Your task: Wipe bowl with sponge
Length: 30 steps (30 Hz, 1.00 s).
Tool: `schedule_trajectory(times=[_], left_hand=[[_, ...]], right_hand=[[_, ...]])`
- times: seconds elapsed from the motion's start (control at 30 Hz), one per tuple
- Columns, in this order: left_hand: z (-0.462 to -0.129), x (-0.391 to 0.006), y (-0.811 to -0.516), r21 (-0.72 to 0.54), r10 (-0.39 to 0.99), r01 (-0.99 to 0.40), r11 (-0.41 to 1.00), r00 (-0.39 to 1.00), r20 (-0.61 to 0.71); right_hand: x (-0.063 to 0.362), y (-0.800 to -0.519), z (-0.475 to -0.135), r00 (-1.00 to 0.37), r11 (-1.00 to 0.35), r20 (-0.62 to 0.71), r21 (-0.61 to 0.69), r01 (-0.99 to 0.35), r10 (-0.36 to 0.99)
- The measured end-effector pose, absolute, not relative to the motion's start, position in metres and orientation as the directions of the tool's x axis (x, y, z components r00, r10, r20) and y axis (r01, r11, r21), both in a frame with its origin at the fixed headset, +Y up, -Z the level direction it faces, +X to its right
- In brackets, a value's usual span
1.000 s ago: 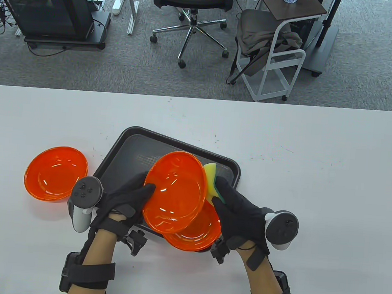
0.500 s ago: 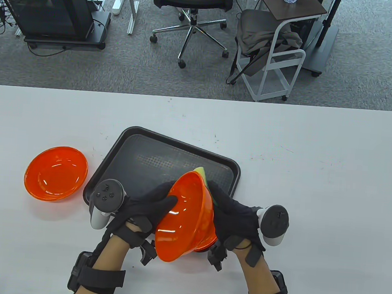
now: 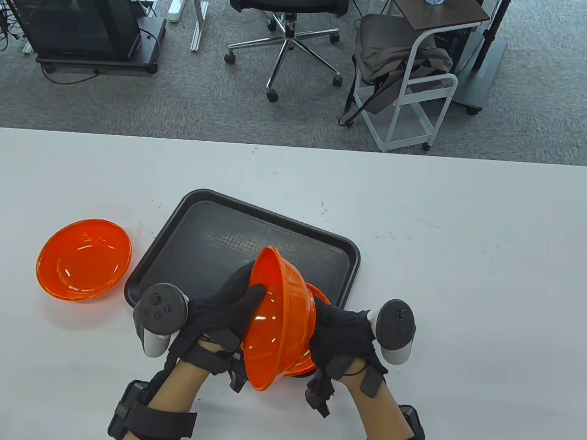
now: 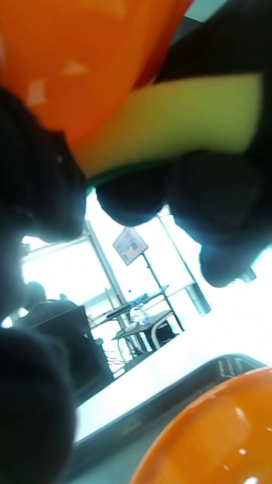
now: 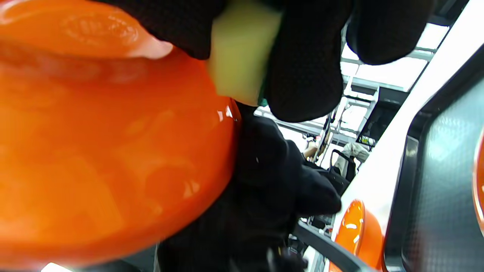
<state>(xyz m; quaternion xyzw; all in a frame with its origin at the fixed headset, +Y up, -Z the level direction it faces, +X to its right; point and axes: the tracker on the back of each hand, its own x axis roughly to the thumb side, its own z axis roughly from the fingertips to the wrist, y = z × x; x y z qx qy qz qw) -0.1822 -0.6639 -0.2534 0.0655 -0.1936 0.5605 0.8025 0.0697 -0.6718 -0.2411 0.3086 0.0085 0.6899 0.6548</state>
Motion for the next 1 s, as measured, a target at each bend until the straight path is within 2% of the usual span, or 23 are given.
schedule_trajectory(times=[0.2, 0.5, 0.6, 0.8, 1.0], left_hand=[[-0.249, -0.198, -0.653, 0.042, 0.856, -0.942, 0.332, 0.320, 0.407], [-0.253, -0.231, -0.655, 0.243, 0.855, -0.911, 0.334, 0.401, 0.329], [-0.253, -0.243, -0.655, 0.308, 0.855, -0.891, 0.334, 0.424, 0.297], [-0.253, -0.256, -0.654, 0.352, 0.856, -0.870, 0.345, 0.446, 0.263], [-0.252, -0.260, -0.654, 0.356, 0.843, -0.847, 0.395, 0.488, 0.227]], right_hand=[[0.054, -0.669, -0.234, 0.102, -0.102, 0.363, 0.500, -0.860, 0.926], [0.037, -0.672, -0.229, 0.182, -0.014, 0.278, 0.580, -0.814, 0.943], [0.041, -0.671, -0.230, 0.183, -0.013, 0.291, 0.563, -0.827, 0.939], [0.052, -0.663, -0.231, 0.193, -0.010, 0.341, 0.511, -0.859, 0.920], [0.071, -0.647, -0.230, 0.070, -0.137, 0.515, 0.352, -0.926, 0.854]])
